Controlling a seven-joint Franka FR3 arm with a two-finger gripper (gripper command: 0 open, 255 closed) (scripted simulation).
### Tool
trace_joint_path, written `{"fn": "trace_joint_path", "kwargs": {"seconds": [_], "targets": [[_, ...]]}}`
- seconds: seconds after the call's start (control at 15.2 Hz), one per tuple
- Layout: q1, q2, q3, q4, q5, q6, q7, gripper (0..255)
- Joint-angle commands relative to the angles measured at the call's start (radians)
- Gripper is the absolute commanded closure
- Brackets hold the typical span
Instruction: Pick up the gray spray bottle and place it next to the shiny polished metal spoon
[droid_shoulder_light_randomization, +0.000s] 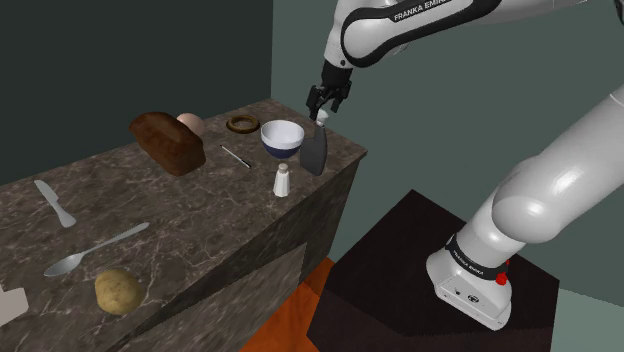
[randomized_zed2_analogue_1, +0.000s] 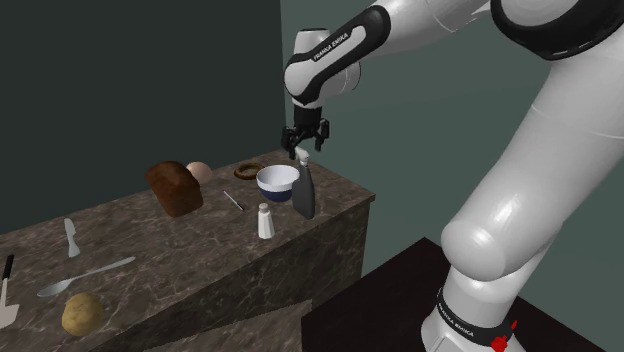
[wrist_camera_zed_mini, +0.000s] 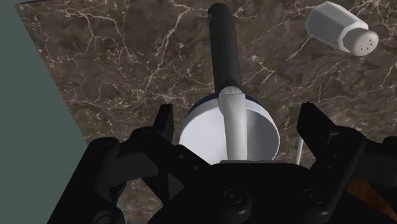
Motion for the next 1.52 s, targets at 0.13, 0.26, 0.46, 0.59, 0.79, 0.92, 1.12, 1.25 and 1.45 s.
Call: {"fn": "trace_joint_path", "kwargs": {"seconds": [0.13, 0.26, 0.46, 0.59, 0.79, 0.92, 1.12, 1.25, 1.45], "targets": [[-0.001, 0.029, 0.002, -0.019, -0.005, 0.048, 0.005, 0], [-0.001, 0.029, 0.002, -0.019, -0.005, 0.048, 0.005, 0], [-0.001, 0.029, 0.002, -0.019, -0.005, 0.048, 0.005, 0], [-0.001, 0.029, 0.002, -0.019, -0.005, 0.048, 0.005, 0], [-0.001, 0.029, 0.002, -0.019, -0.005, 0.048, 0.005, 255], [-0.001, 0.029, 0.002, -0.019, -0.005, 0.048, 0.005, 255], [-0.001, 0.029, 0.002, -0.019, -0.005, 0.048, 0.005, 255], [-0.001, 0.029, 0.002, -0.019, -0.005, 0.048, 0.005, 255], [0.0, 0.011, 0.001, 0.005, -0.002, 0.007, 0.002, 255]]}}
